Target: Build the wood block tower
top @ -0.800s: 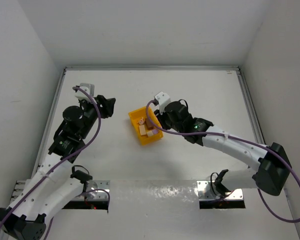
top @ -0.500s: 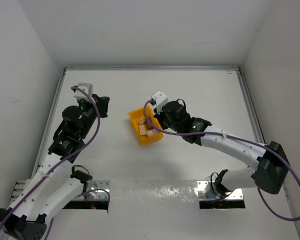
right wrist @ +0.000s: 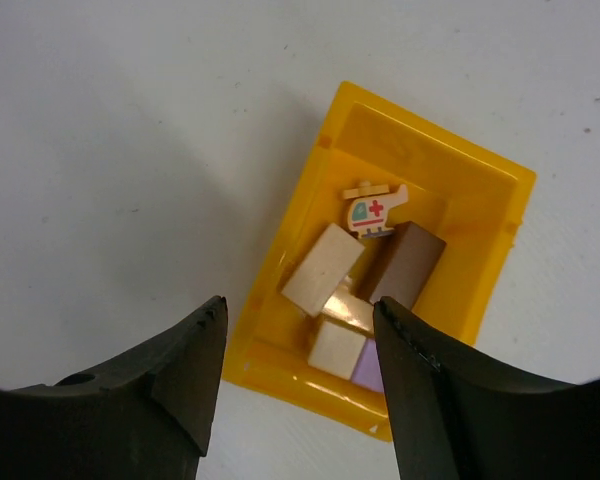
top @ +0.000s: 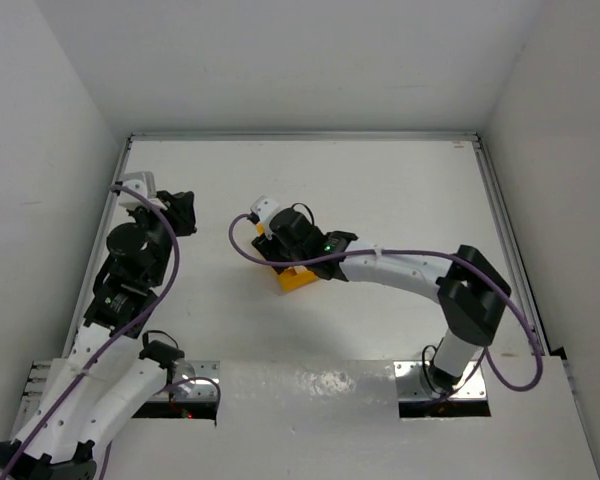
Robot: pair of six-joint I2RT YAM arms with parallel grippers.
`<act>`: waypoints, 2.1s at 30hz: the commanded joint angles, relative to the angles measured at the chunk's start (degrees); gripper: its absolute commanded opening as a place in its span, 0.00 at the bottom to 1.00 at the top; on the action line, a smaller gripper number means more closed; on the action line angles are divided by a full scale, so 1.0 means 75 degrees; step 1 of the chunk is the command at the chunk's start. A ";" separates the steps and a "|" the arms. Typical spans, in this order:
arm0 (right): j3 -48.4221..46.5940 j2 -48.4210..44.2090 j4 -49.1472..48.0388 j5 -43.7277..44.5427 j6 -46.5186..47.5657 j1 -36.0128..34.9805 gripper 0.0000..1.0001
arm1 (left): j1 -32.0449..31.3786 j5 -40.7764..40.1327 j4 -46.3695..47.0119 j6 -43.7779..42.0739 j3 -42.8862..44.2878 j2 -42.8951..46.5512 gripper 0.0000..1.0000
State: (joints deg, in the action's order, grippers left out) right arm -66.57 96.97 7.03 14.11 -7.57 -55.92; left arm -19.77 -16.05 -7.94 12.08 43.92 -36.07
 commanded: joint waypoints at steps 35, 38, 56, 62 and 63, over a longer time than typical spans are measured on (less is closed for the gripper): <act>0.1853 0.0184 -0.5750 -0.6462 -0.6393 0.2275 0.00 | 0.0116 0.0301 0.0110 0.0042 -0.0067 0.0427 0.19; 0.2182 0.0277 -0.6736 -0.6720 -0.7297 0.2452 0.00 | 0.0116 0.0312 0.0122 0.0042 -0.0067 0.0427 0.19; 0.3027 0.2576 -1.3863 -0.6697 -1.2233 0.3108 0.00 | 0.0116 0.0359 0.0133 0.0042 -0.0044 0.0345 0.19; 0.3532 0.2094 -1.3839 -0.6675 -1.1507 0.3296 0.00 | 0.0128 0.0219 0.0110 0.0007 -0.0044 0.0357 0.19; 0.3323 0.2245 -1.3839 -0.6651 -1.1390 0.3296 0.00 | 0.0117 0.0300 0.0133 0.0030 -0.0032 0.0334 0.19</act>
State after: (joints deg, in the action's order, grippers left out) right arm -39.81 115.68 -70.72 -36.36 -95.37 -31.94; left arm -19.44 -14.11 -8.45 12.29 43.38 -33.39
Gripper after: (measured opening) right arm 0.123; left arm 0.189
